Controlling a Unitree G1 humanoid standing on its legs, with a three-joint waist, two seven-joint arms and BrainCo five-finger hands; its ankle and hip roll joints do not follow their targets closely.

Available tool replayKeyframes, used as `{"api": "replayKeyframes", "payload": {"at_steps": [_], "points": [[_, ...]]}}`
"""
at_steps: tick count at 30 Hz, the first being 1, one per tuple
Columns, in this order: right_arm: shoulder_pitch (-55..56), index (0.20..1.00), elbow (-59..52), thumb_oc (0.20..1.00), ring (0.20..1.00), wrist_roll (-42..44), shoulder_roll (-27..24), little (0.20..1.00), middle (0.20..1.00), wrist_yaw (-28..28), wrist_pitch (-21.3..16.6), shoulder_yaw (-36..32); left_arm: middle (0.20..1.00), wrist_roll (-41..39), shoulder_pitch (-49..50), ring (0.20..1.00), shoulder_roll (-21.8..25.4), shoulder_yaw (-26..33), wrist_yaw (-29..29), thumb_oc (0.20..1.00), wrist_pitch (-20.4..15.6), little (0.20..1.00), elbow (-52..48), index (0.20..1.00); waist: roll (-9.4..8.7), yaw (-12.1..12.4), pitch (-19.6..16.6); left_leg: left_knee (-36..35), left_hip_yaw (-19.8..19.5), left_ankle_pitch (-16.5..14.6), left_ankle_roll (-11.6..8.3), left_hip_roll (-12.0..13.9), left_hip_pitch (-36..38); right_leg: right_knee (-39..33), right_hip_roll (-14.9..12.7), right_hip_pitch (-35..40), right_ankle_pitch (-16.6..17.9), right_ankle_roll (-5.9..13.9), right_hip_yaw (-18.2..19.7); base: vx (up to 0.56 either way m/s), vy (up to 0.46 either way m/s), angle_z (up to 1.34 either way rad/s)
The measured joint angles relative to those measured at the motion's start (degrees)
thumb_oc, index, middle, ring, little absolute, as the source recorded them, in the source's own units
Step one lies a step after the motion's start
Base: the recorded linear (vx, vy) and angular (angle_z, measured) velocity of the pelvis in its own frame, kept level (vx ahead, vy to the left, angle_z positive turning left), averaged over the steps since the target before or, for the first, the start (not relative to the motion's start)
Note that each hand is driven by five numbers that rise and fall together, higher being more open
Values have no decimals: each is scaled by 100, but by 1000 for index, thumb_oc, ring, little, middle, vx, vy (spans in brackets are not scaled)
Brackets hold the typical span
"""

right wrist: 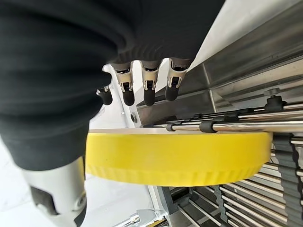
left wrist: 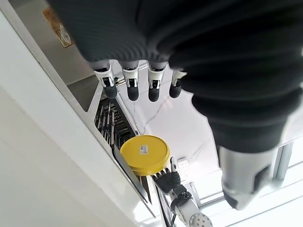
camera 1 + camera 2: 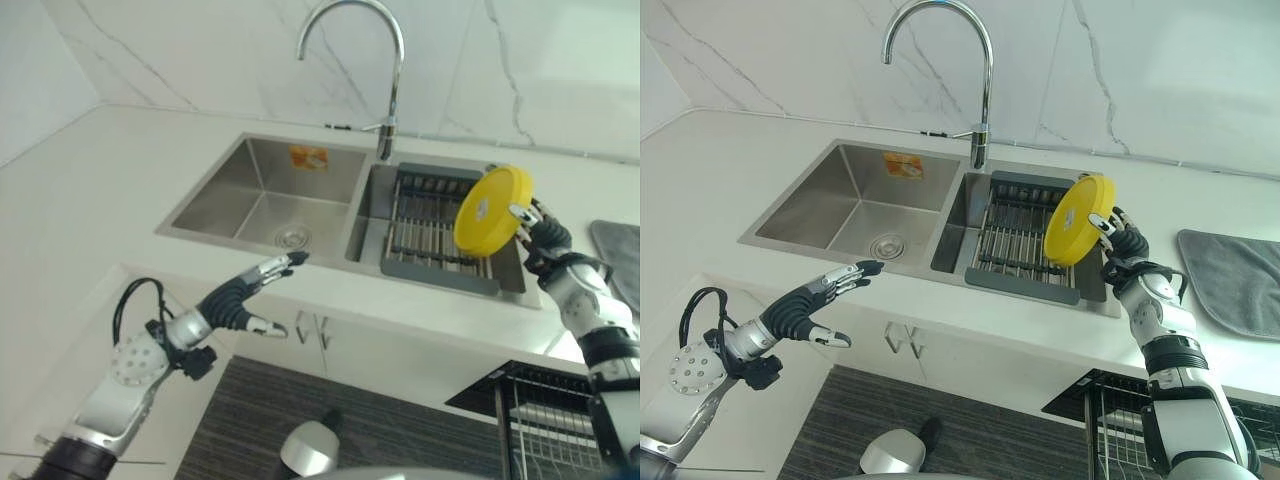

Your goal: Place the dishes in the dishwasher.

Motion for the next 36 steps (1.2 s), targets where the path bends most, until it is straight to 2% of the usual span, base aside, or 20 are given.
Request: {"api": "replayKeyframes", "payload": {"at_steps": [10, 26, 29, 36], "points": [[-165, 1000, 247, 1000, 1000, -157, -209, 1000, 1000, -136, 223, 193, 1000, 1, 10, 1000, 1, -1, 7, 1000, 2, 1000, -1, 1000, -58, 63, 34, 0, -121, 21, 5, -38, -63, 0, -1, 7, -32, 2, 0, 2, 23, 5], [-731, 1000, 614, 1000, 1000, -179, -239, 1000, 1000, -509, 425, 263, 1000, 3, 56, 1000, 6, -13, 104, 1000, 16, 1000, 0, 1000, -120, 111, 70, 1, -172, 25, 3, -57, -82, 0, -2, 17, -46, 4, 5, 12, 15, 1], [-767, 1000, 654, 1000, 1000, -177, -421, 1000, 1000, -507, 529, 437, 1000, 1, 58, 1000, 52, -12, 102, 1000, 17, 1000, 0, 1000, -133, 131, 85, 0, -227, 24, 3, -70, -92, 0, 1, -1, -104, -26, 6, 8, 1, 7], [-829, 1000, 653, 1000, 1000, -160, -543, 1000, 1000, -524, 651, 438, 1000, 1, 153, 1000, 102, -12, 98, 1000, 26, 1000, 0, 1000, -254, 173, 157, 1, -272, 26, 0, -77, -105, 0, 12, 4, -129, -19, 11, 3, -1, 2]]}}
